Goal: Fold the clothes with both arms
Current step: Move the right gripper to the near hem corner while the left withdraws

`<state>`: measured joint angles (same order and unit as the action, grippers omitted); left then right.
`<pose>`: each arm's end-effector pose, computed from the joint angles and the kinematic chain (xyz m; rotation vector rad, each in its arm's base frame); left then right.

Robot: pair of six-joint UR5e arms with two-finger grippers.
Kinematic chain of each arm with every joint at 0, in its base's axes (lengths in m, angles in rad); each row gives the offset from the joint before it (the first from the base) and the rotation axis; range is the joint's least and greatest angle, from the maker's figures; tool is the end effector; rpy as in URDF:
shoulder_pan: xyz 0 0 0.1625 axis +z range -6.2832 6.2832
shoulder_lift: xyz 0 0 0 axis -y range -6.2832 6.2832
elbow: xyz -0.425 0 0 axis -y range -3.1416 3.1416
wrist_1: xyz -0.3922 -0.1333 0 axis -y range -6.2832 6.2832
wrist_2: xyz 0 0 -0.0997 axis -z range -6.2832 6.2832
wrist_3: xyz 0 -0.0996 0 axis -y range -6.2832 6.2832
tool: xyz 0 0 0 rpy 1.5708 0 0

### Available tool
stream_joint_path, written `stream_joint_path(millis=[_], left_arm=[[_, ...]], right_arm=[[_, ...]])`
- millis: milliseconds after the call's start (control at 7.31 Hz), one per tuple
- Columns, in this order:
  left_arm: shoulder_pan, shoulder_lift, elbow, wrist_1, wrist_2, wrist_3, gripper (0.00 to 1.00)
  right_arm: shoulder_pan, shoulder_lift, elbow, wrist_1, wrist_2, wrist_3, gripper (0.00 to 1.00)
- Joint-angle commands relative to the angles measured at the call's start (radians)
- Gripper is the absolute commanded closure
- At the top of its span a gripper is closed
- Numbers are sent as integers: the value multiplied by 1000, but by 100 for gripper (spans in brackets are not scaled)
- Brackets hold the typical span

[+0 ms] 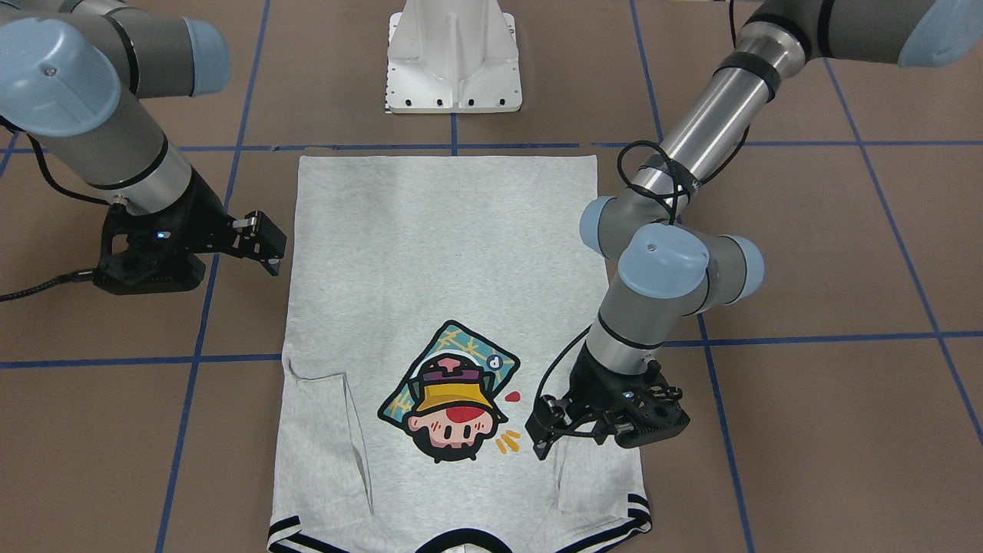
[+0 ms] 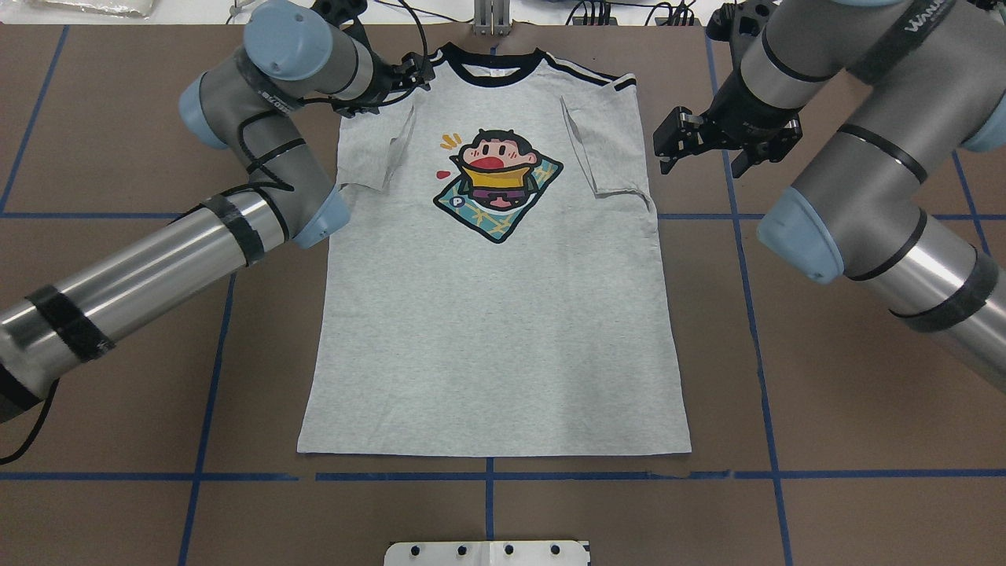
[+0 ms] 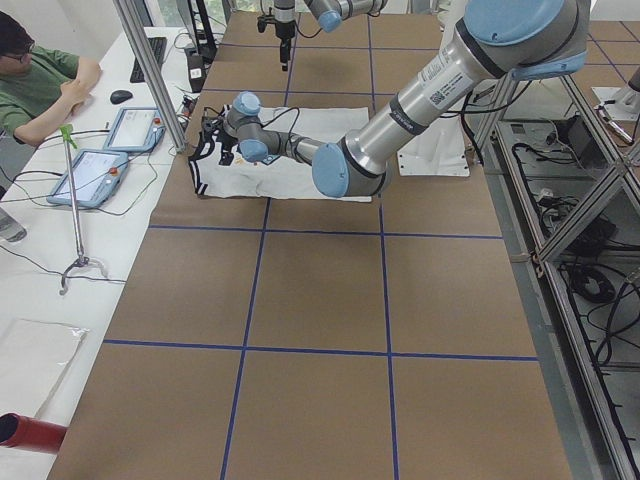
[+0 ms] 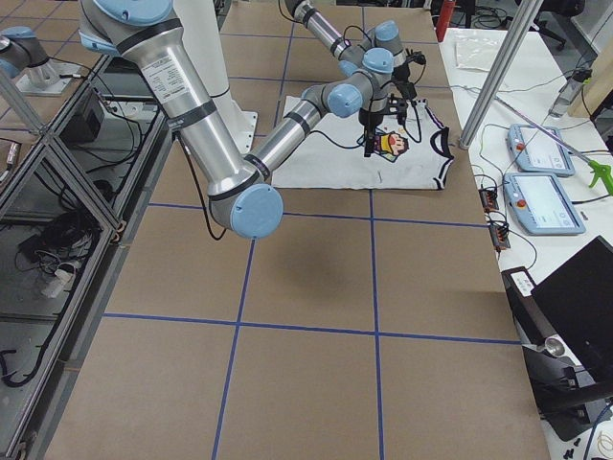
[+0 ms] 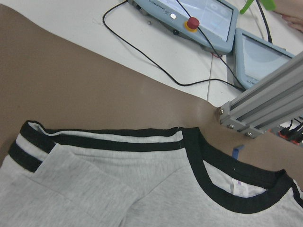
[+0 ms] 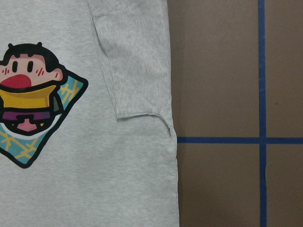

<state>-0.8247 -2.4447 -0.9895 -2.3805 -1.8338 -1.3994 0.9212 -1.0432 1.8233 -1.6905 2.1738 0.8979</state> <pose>0.4861 -0.6841 0.2766 0.3189 1.0840 -0.4383 -0.3149 -0.5416 0.2575 0.0519 -0.8611 0.0337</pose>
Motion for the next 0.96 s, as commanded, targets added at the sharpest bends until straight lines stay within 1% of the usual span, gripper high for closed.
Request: stream_joint_path(millis=[0,137,274,410,547,684,821], left_arm=[[-10,187,-310,165,-95,37,1],[-14,267,-422,200,-116,39,1],[-17,362,-555,242,-120,66,1],[-25,439,-683,285,-120,158,1],[-27,526,-806,315,-120,193,1],[-27,577,-877,314,-120,194,1],[-27,581,-912,317,-122,191,1]], right_arm=[[-50,-34,74,0,-50,74,0],[-100,-59,108,0,-101,76,0],[-140,-107,166,11,-109,81,0],[-183,-182,210,99,-109,128,0],[-246,-269,209,246,-150,209,0],[-371,-340,194,364,-287,278,0],[-445,-345,192,382,-352,356,0]])
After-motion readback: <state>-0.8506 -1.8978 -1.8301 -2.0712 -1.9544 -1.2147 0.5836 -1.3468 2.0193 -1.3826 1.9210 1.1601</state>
